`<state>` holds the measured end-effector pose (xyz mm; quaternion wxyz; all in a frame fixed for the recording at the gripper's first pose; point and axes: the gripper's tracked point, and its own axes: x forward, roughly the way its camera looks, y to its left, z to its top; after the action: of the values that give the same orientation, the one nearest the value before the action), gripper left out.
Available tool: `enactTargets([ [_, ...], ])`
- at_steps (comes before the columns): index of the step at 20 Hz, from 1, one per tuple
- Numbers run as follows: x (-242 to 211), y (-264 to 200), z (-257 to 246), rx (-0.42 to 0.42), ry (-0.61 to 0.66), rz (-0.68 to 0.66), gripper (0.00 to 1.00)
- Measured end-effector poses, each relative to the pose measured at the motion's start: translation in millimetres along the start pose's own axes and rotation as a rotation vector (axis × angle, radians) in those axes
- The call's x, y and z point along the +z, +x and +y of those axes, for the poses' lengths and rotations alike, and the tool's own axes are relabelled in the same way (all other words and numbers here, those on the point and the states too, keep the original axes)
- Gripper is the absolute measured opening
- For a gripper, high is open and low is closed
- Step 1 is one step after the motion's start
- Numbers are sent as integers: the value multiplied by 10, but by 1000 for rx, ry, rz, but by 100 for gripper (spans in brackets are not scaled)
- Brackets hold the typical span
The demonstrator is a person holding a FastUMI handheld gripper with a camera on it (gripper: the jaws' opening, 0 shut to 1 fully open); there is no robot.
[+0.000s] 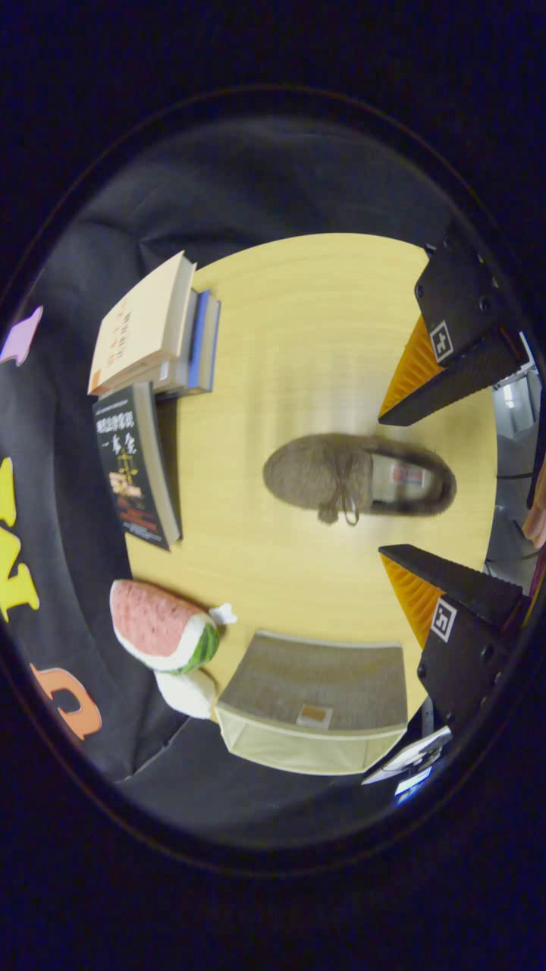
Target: Open the storage box then place both shoes into the box .Put the left shoe in first, then the right shoe, with the right side of both shoes facing outward in a uniform manner.
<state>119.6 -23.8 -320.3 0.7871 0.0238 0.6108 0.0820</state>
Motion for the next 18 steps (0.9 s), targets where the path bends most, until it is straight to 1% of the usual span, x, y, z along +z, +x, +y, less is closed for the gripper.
enactTargets([
  [2,-109,201,-145,-12,7,44,95],
  [4,-210,386,-244,-24,3,80,91],
  [6,-291,554,-327,-49,38,114,87],
  [9,-276,737,-329,-54,72,130,71],
  [13,-273,797,-220,-38,88,145,42],
  [14,-266,825,-173,-28,80,143,32],
  [15,-269,806,-179,-45,61,137,22],
  [16,-264,817,-174,-54,41,127,18],
  [17,-272,823,-204,-73,22,121,18],
  [18,-271,818,-207,-77,36,112,10],
])
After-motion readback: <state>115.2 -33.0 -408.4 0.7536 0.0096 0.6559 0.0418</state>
